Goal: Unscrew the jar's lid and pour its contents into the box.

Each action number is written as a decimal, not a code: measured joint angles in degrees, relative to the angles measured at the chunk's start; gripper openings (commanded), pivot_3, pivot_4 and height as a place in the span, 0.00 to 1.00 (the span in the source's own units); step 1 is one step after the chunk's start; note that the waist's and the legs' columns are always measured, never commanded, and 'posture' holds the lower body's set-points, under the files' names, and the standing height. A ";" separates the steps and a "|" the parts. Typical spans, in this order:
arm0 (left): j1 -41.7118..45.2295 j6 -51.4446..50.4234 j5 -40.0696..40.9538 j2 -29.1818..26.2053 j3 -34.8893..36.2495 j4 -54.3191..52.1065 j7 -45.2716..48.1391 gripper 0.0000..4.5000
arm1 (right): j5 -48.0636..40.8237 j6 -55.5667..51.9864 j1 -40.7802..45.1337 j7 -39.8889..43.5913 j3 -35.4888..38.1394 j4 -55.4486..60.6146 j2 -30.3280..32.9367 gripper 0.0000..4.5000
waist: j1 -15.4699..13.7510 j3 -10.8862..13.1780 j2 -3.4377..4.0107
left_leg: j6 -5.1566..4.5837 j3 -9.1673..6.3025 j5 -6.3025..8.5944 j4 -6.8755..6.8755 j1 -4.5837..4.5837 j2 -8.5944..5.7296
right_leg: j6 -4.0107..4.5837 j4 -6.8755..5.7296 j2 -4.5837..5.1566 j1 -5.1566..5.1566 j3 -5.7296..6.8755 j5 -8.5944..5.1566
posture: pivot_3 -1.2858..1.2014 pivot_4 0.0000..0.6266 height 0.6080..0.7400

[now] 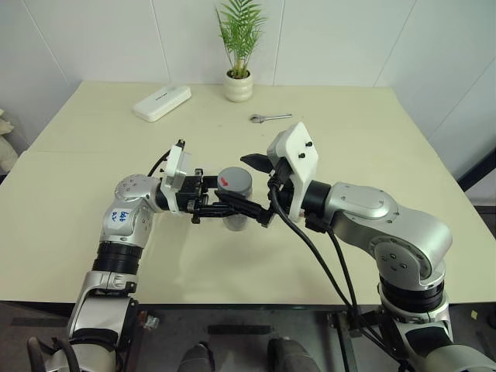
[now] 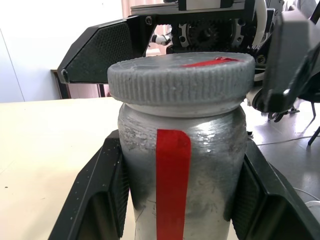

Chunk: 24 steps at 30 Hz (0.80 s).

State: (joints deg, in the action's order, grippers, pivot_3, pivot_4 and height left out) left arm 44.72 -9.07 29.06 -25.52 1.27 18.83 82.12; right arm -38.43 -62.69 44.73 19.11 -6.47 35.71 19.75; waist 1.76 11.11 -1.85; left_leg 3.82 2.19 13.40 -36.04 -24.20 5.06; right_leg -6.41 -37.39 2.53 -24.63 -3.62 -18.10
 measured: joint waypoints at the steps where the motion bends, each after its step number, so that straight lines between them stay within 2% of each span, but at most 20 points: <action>1: 0.00 0.00 0.00 0.00 0.00 0.01 -0.01 0.48 | -0.13 -0.05 0.00 0.00 0.00 0.03 0.00 1.00 | 0.00 0.00 0.00 | 0.00 0.00 0.00 0.00 0.00 0.00 | 0.00 0.00 0.00 0.00 0.00 0.00 | 0.52 0.24 1.00; 24: 0.00 0.55 -0.02 0.00 0.01 0.21 -0.03 0.48 | -0.96 0.12 0.02 0.18 0.02 -0.05 0.31 1.00 | 0.00 0.00 0.00 | 0.00 0.00 0.00 0.00 0.00 0.00 | 0.00 0.00 0.00 0.00 0.00 0.00 | 0.52 0.24 1.00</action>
State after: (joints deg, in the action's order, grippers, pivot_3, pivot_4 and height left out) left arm 44.72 -8.52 29.04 -25.52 1.28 19.05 82.10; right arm -39.39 -62.56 44.75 19.29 -6.45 35.66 20.06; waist 1.75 11.11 -1.85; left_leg 3.82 2.19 13.40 -36.04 -24.20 5.06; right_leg -6.40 -37.39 2.53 -24.63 -3.62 -18.10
